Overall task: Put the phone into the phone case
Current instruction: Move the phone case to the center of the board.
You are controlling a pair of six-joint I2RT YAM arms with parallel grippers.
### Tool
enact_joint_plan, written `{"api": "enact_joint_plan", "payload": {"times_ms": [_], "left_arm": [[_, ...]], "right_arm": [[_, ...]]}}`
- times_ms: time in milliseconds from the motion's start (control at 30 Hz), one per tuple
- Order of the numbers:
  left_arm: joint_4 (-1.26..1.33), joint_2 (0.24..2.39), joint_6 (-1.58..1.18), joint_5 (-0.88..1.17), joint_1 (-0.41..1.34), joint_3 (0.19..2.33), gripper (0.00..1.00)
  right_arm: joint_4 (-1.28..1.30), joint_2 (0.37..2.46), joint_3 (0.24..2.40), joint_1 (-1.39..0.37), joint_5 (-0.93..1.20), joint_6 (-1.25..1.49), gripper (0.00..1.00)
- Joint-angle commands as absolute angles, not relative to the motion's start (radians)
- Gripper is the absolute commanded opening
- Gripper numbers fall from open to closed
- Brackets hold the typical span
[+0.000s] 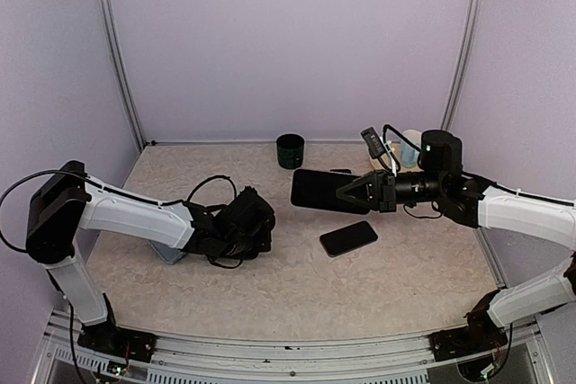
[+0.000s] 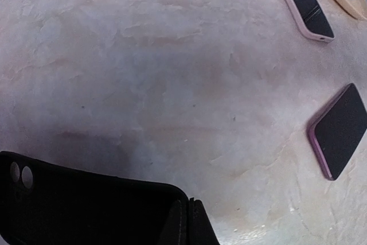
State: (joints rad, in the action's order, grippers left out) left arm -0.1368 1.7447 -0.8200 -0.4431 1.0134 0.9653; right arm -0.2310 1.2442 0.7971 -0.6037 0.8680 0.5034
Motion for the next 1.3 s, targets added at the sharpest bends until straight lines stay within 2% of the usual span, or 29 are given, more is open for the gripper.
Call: {"api": "enact_joint_plan", "payload": {"times_ms": [0, 367, 600, 767, 1033, 1267], "left_arm": [[-0.074, 1.750, -0.804, -0.387, 0.989, 1.043, 0.00], [-0.008, 1.965, -0.820, -0.252, 0.978, 1.216, 0.00], [0.058, 2.001, -0.818, -0.216, 0.967, 1.227, 0.00], [0.068, 1.992, -0.812, -0.197, 0.961, 1.224, 0.15], [0.097, 1.965, -0.813, -0.169, 0.953, 1.213, 0.24], [0.134, 1.826, -0.802, -0.194, 0.901, 1.140, 0.40]], "right_arm": [[-0.257, 1.195, 0.804, -0.594, 0.858, 0.485, 0.00], [-0.197, 1.130, 0.821, -0.593, 0.817, 0.462, 0.00], [-0.169, 1.095, 0.823, -0.591, 0.790, 0.456, 0.00], [-0.172, 1.106, 0.829, -0.592, 0.795, 0.457, 0.00], [-0.170, 1.120, 0.851, -0.592, 0.799, 0.466, 0.00], [-0.173, 1.125, 0.863, -0.592, 0.796, 0.494, 0.00]]}}
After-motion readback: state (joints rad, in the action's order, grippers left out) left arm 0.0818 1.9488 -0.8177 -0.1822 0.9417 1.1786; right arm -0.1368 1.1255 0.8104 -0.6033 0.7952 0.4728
